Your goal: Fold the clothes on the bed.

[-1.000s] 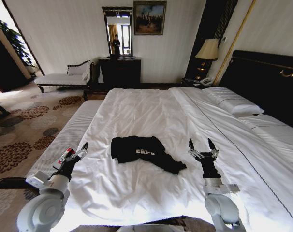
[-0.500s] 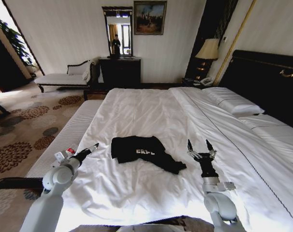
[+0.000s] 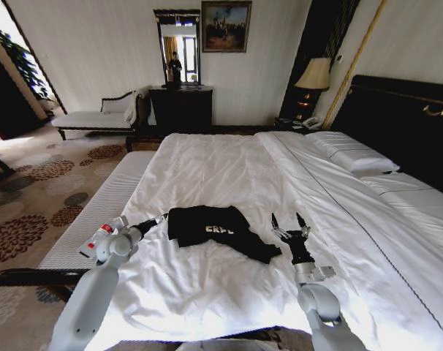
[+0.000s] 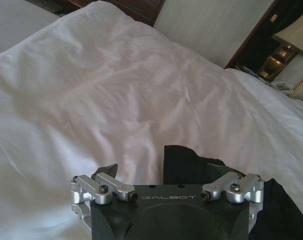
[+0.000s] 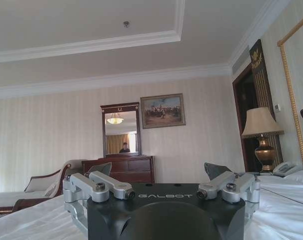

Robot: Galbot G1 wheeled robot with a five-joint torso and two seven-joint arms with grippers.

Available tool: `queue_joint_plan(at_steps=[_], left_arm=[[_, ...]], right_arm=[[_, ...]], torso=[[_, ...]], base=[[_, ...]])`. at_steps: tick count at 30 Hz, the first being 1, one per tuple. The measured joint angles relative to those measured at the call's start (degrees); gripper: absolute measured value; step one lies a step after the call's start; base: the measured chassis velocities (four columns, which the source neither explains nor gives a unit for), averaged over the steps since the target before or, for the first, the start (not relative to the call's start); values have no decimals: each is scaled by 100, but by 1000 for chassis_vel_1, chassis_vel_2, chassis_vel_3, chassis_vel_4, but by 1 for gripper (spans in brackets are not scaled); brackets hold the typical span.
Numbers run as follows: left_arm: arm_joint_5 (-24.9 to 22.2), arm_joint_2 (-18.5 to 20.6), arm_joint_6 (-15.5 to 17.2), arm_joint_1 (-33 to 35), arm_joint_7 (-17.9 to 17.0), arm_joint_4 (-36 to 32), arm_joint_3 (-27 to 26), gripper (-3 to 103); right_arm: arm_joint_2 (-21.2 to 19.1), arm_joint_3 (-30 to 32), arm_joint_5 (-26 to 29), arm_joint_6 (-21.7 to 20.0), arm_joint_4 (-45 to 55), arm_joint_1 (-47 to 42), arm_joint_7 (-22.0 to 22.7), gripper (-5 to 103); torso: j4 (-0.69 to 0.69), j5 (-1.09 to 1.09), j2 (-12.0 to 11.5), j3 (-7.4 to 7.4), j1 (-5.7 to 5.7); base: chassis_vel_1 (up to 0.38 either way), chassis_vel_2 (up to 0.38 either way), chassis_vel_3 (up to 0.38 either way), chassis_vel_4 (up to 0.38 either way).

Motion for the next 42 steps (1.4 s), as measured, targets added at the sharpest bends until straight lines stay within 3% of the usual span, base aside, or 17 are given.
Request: queue_joint_plan(at_steps=[4, 11, 17, 26, 28, 30, 31, 32, 38, 42], left_arm=[[89, 63, -25, -499, 140, 410, 406, 100], [138, -349, -62, -1424, 34, 1395, 821, 100], [285, -493, -61, -1690, 40, 1894, 1070, 100], [240, -525, -69, -1814, 113, 2097, 1244, 100], [242, -568, -80, -1810, 127, 2109, 1250, 90], [244, -588, -89, -1798, 132, 2109, 1250, 90], [255, -619, -100, -1762, 143, 2109, 1248, 80], [267, -630, -111, -1744, 154, 2109, 1246, 80], [402, -659, -279, -1636, 290, 2082, 1199, 52], [418, -631, -315, -1601, 318, 2026, 1178, 41]], right_arm=[[0, 37, -1, 18, -9, -4, 0, 100], [7, 86, -58, 100, -133, -25, -10, 100], [42, 58, -110, 110, -168, -17, -16, 100], [55, 74, -117, 111, -222, 27, -21, 100], [60, 69, -127, 112, -235, 34, -24, 100], [63, 67, -132, 114, -241, 37, -25, 100], [69, 63, -139, 122, -257, 41, -26, 100], [72, 60, -144, 126, -265, 42, -27, 100], [76, 40, -156, 142, -295, 57, -29, 100], [81, 25, -163, 145, -299, 64, -29, 100]], torso=[[2, -1, 0, 0, -1], [-2, 0, 0, 0, 0], [1, -1, 0, 0, 0], [0, 0, 0, 0, 0], [0, -1, 0, 0, 0], [0, -1, 0, -1, 0], [0, -1, 0, 0, 0], [0, -1, 0, 0, 0], [0, -1, 0, 0, 0], [0, -1, 0, 0, 0]], base=[[0, 0, 0, 0], [0, 0, 0, 0], [0, 0, 0, 0], [0, 0, 0, 0], [0, 0, 0, 0], [0, 0, 0, 0], [0, 0, 0, 0], [0, 0, 0, 0], [0, 0, 0, 0], [0, 0, 0, 0]])
